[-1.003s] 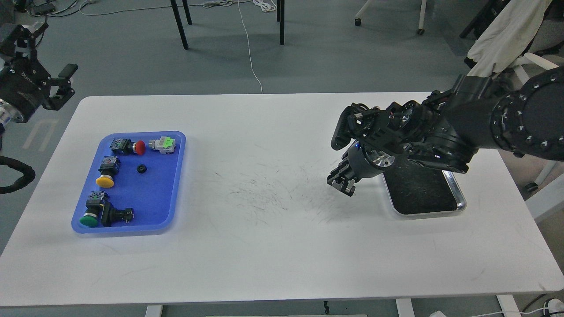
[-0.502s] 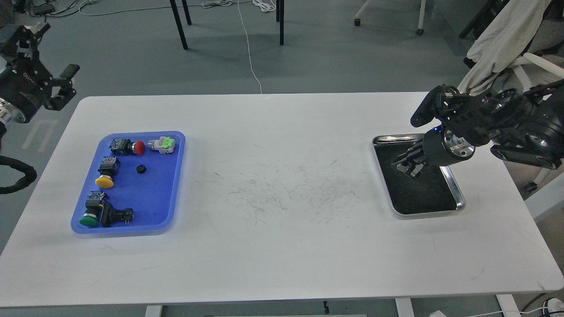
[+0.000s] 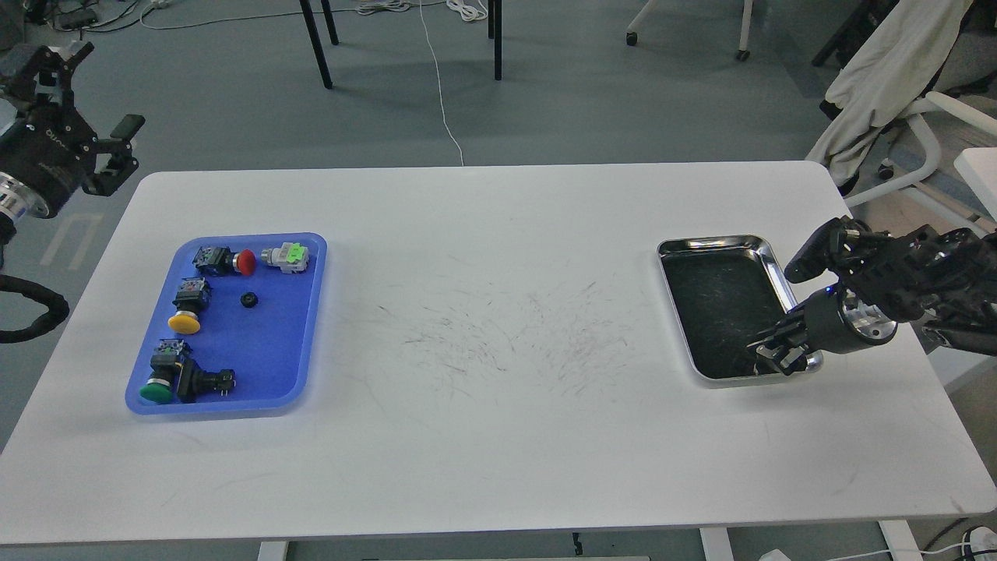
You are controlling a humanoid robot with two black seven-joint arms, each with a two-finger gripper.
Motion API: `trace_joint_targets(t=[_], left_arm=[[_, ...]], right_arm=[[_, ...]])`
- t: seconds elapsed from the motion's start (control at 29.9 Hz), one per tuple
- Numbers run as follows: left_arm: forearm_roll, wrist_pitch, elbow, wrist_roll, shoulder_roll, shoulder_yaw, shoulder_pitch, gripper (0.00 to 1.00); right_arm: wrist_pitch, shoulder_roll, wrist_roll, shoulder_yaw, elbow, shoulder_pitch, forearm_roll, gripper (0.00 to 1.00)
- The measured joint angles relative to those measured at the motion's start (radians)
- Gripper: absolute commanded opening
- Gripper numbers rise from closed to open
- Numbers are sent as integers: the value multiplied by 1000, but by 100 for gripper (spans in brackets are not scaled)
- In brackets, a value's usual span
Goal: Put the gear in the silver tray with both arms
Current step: 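Lift the gear with the right gripper and carry it over the silver tray, then lower into the silver tray and open the right gripper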
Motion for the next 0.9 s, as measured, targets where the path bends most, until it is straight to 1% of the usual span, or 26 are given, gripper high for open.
trace_joint_targets(t=[0.33,0.43,0.5,0.54,0.6,0.64,0.74,0.8,0.84,0.9], left_arm=[[0,0,0,0,4,0,1,98],[0,0,0,0,4,0,1,98],[0,0,0,0,4,0,1,98],[0,0,0,0,4,1,2,98],[0,0,0,0,4,1,3,98],[0,0,0,0,5,1,3,98],[0,0,0,0,6,1,4,98],[0,0,0,0,6,1,4,98],[0,0,0,0,6,1,4,98],[0,0,0,0,6,1,4,98]], right_arm=[[0,8,0,33,-32,-27,0,6],[0,10,0,34,-53,-37,0,16],[0,12,0,35,-59,-45,2,17],[0,12,0,35,-61,-47,3,19],[0,12,0,35,-62,-49,4,28],[0,12,0,35,-62,-49,5,31],[0,12,0,43,-62,-49,12,33],[0,12,0,59,-61,-49,14,44],[1,12,0,68,-60,-49,15,47],[3,12,0,87,-58,-47,16,49]])
